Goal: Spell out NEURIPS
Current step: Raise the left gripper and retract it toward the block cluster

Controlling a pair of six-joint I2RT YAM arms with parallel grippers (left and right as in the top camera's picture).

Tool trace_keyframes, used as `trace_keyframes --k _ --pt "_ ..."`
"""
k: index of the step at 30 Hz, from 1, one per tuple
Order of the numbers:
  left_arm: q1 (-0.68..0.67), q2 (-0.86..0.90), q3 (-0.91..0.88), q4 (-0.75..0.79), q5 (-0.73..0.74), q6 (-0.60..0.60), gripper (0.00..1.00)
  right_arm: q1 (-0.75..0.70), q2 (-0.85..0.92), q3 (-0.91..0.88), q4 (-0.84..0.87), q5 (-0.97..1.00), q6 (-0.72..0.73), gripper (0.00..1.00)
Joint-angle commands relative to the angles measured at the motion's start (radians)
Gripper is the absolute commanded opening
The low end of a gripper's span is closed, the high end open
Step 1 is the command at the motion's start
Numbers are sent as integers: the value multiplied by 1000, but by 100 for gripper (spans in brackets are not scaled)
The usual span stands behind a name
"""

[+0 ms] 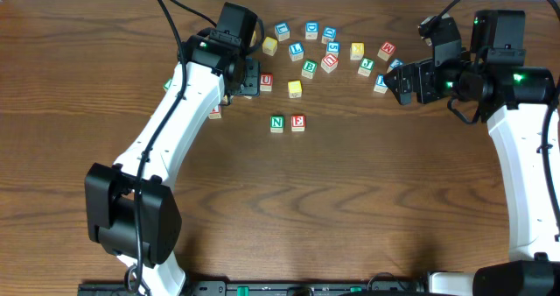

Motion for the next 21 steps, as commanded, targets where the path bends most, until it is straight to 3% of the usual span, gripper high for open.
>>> trace_keyframes --k 1,21 --pt "4 -19 22 2 -2 8 64 -2 -1 21 0 -13 5 99" --pt "4 -19 22 27 -2 8 64 -2 -1 21 0 -13 5 99"
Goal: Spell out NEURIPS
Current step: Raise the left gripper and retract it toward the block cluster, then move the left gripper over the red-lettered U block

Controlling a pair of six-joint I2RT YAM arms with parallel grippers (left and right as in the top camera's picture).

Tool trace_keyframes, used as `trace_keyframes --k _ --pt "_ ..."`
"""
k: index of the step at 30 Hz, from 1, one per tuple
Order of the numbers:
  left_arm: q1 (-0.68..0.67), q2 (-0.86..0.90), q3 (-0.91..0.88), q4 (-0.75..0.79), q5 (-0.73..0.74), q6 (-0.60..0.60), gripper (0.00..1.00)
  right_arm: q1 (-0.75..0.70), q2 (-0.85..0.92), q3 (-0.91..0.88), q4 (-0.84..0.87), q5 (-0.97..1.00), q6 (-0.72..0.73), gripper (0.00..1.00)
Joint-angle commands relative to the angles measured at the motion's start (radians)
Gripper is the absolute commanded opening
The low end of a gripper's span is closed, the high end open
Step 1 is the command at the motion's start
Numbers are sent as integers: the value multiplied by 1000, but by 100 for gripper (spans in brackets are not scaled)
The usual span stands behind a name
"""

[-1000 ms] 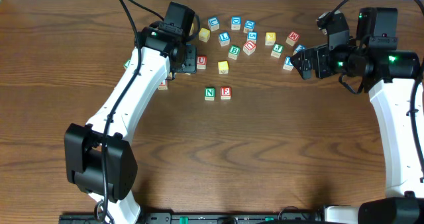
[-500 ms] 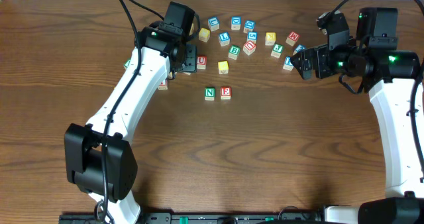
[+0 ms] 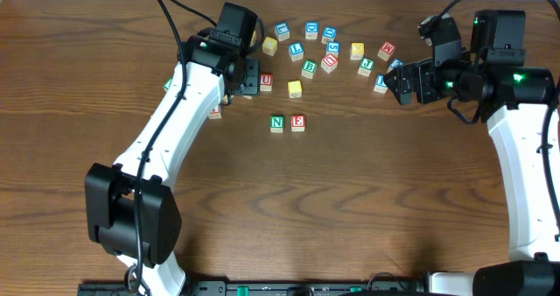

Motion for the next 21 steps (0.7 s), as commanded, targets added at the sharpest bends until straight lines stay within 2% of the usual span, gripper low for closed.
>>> trace_keyframes --k 1,21 --pt "4 -19 22 24 -2 8 64 -2 -1 21 0 -13 5 99" --pt "4 -19 22 99 -2 8 64 -2 -1 21 0 -13 5 99"
